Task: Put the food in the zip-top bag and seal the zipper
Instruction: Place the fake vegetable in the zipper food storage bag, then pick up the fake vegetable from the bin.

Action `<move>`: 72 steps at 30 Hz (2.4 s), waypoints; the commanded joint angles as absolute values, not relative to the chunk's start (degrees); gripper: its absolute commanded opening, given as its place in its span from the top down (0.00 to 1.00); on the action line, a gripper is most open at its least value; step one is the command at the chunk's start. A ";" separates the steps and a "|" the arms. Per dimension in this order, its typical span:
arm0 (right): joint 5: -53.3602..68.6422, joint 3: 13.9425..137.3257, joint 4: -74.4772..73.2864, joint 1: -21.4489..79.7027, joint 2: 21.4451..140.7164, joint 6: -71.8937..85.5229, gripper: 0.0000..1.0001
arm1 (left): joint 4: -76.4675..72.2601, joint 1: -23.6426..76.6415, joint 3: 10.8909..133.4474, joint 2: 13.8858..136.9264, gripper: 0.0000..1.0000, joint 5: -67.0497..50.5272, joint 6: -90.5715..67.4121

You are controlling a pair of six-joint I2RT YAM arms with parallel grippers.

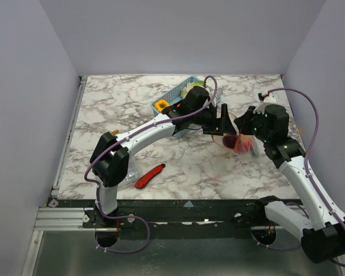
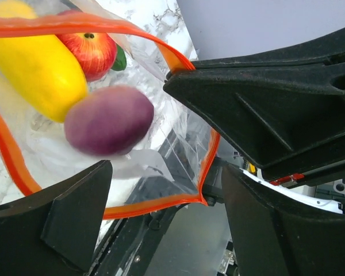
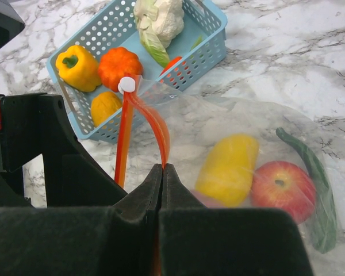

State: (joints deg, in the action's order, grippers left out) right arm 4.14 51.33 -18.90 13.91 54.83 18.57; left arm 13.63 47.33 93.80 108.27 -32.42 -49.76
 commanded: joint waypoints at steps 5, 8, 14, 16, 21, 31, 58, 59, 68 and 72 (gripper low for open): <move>2.64 50.67 -17.50 14.04 53.50 19.10 1.00 | 14.60 47.64 92.49 105.72 0.20 -30.63 -47.17; 2.72 50.77 -17.49 14.06 53.68 19.10 1.00 | 14.89 47.60 92.07 104.89 0.21 -30.05 -46.13; 2.66 50.73 -17.74 14.06 53.50 19.13 1.00 | 15.40 46.48 91.11 102.77 0.21 -29.24 -44.54; 2.70 50.88 -17.73 14.01 53.68 19.03 1.00 | 15.29 45.78 90.56 102.08 0.20 -29.00 -44.15; 3.00 50.67 -17.52 14.03 54.06 19.21 1.00 | 16.59 43.65 89.57 100.38 0.20 -26.92 -41.64; 3.43 50.80 -17.11 14.05 54.99 19.20 1.00 | 35.25 40.53 99.24 104.85 0.20 -9.12 -26.38; 3.87 51.21 -16.68 14.00 56.88 19.07 1.00 | 51.47 34.45 122.02 131.52 0.22 5.06 -16.35; 3.93 51.24 -16.73 14.06 56.94 19.07 1.00 | 51.88 34.48 121.72 131.79 0.23 5.25 -16.41; 3.87 50.96 -16.81 14.06 56.44 19.13 1.00 | 52.81 34.23 117.40 132.44 0.26 6.62 -15.56; 3.78 51.04 -16.95 14.04 56.33 19.14 1.00 | 53.00 34.21 117.36 132.77 0.29 6.76 -15.47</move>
State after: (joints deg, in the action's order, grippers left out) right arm 3.81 51.13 -17.65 13.91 56.77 18.59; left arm 50.72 34.24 118.04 131.35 4.73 -16.43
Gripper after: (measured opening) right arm 0.005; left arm 0.732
